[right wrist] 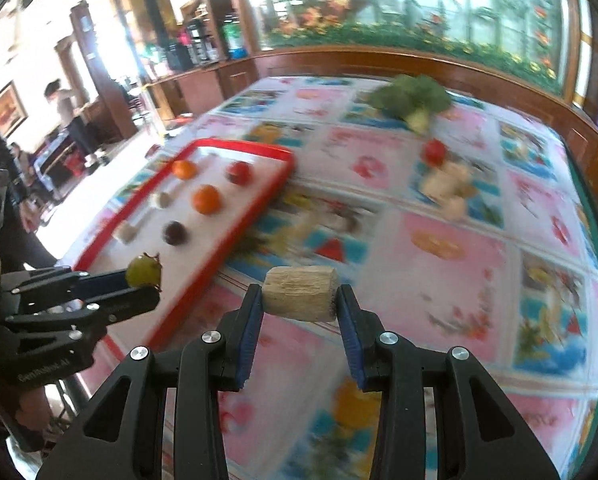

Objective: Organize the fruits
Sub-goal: 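Carry the grape and pale cube into the tray and open both tools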

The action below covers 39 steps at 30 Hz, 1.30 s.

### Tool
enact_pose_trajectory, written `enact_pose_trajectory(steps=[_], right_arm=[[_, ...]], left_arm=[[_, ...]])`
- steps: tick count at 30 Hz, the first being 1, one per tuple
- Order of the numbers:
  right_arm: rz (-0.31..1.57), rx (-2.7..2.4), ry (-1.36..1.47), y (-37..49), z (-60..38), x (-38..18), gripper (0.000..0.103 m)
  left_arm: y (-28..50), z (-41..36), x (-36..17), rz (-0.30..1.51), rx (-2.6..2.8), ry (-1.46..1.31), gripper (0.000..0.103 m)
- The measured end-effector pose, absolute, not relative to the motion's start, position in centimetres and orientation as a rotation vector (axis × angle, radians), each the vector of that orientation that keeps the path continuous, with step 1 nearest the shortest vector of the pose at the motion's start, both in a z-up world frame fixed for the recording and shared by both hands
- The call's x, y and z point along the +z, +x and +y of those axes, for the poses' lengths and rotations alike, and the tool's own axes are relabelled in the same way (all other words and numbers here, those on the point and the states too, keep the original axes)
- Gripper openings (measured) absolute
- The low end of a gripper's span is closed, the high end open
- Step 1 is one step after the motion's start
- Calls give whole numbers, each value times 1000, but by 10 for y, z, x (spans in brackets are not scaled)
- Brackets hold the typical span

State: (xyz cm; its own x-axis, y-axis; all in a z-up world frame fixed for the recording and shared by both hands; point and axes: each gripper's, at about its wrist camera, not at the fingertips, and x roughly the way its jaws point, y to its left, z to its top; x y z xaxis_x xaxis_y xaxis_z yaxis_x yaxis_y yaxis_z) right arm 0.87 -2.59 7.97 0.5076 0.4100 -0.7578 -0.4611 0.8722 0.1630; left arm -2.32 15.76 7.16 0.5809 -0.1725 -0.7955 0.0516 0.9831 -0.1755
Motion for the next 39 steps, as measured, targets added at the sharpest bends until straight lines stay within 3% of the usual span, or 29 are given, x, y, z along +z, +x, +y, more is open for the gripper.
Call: enact_pose_trajectory(steps=[17, 34, 39], right_arm=[[924, 772, -182, 2, 110, 67, 36], [1012, 780, -278, 2, 144, 25, 36], [1027, 772, -296, 2, 143, 22, 37]], left_arm=[[-40, 253, 46, 974, 69, -223, 30], [-30, 263, 19, 1033, 118, -230, 31], [-30, 260, 18, 1037, 134, -212, 35]])
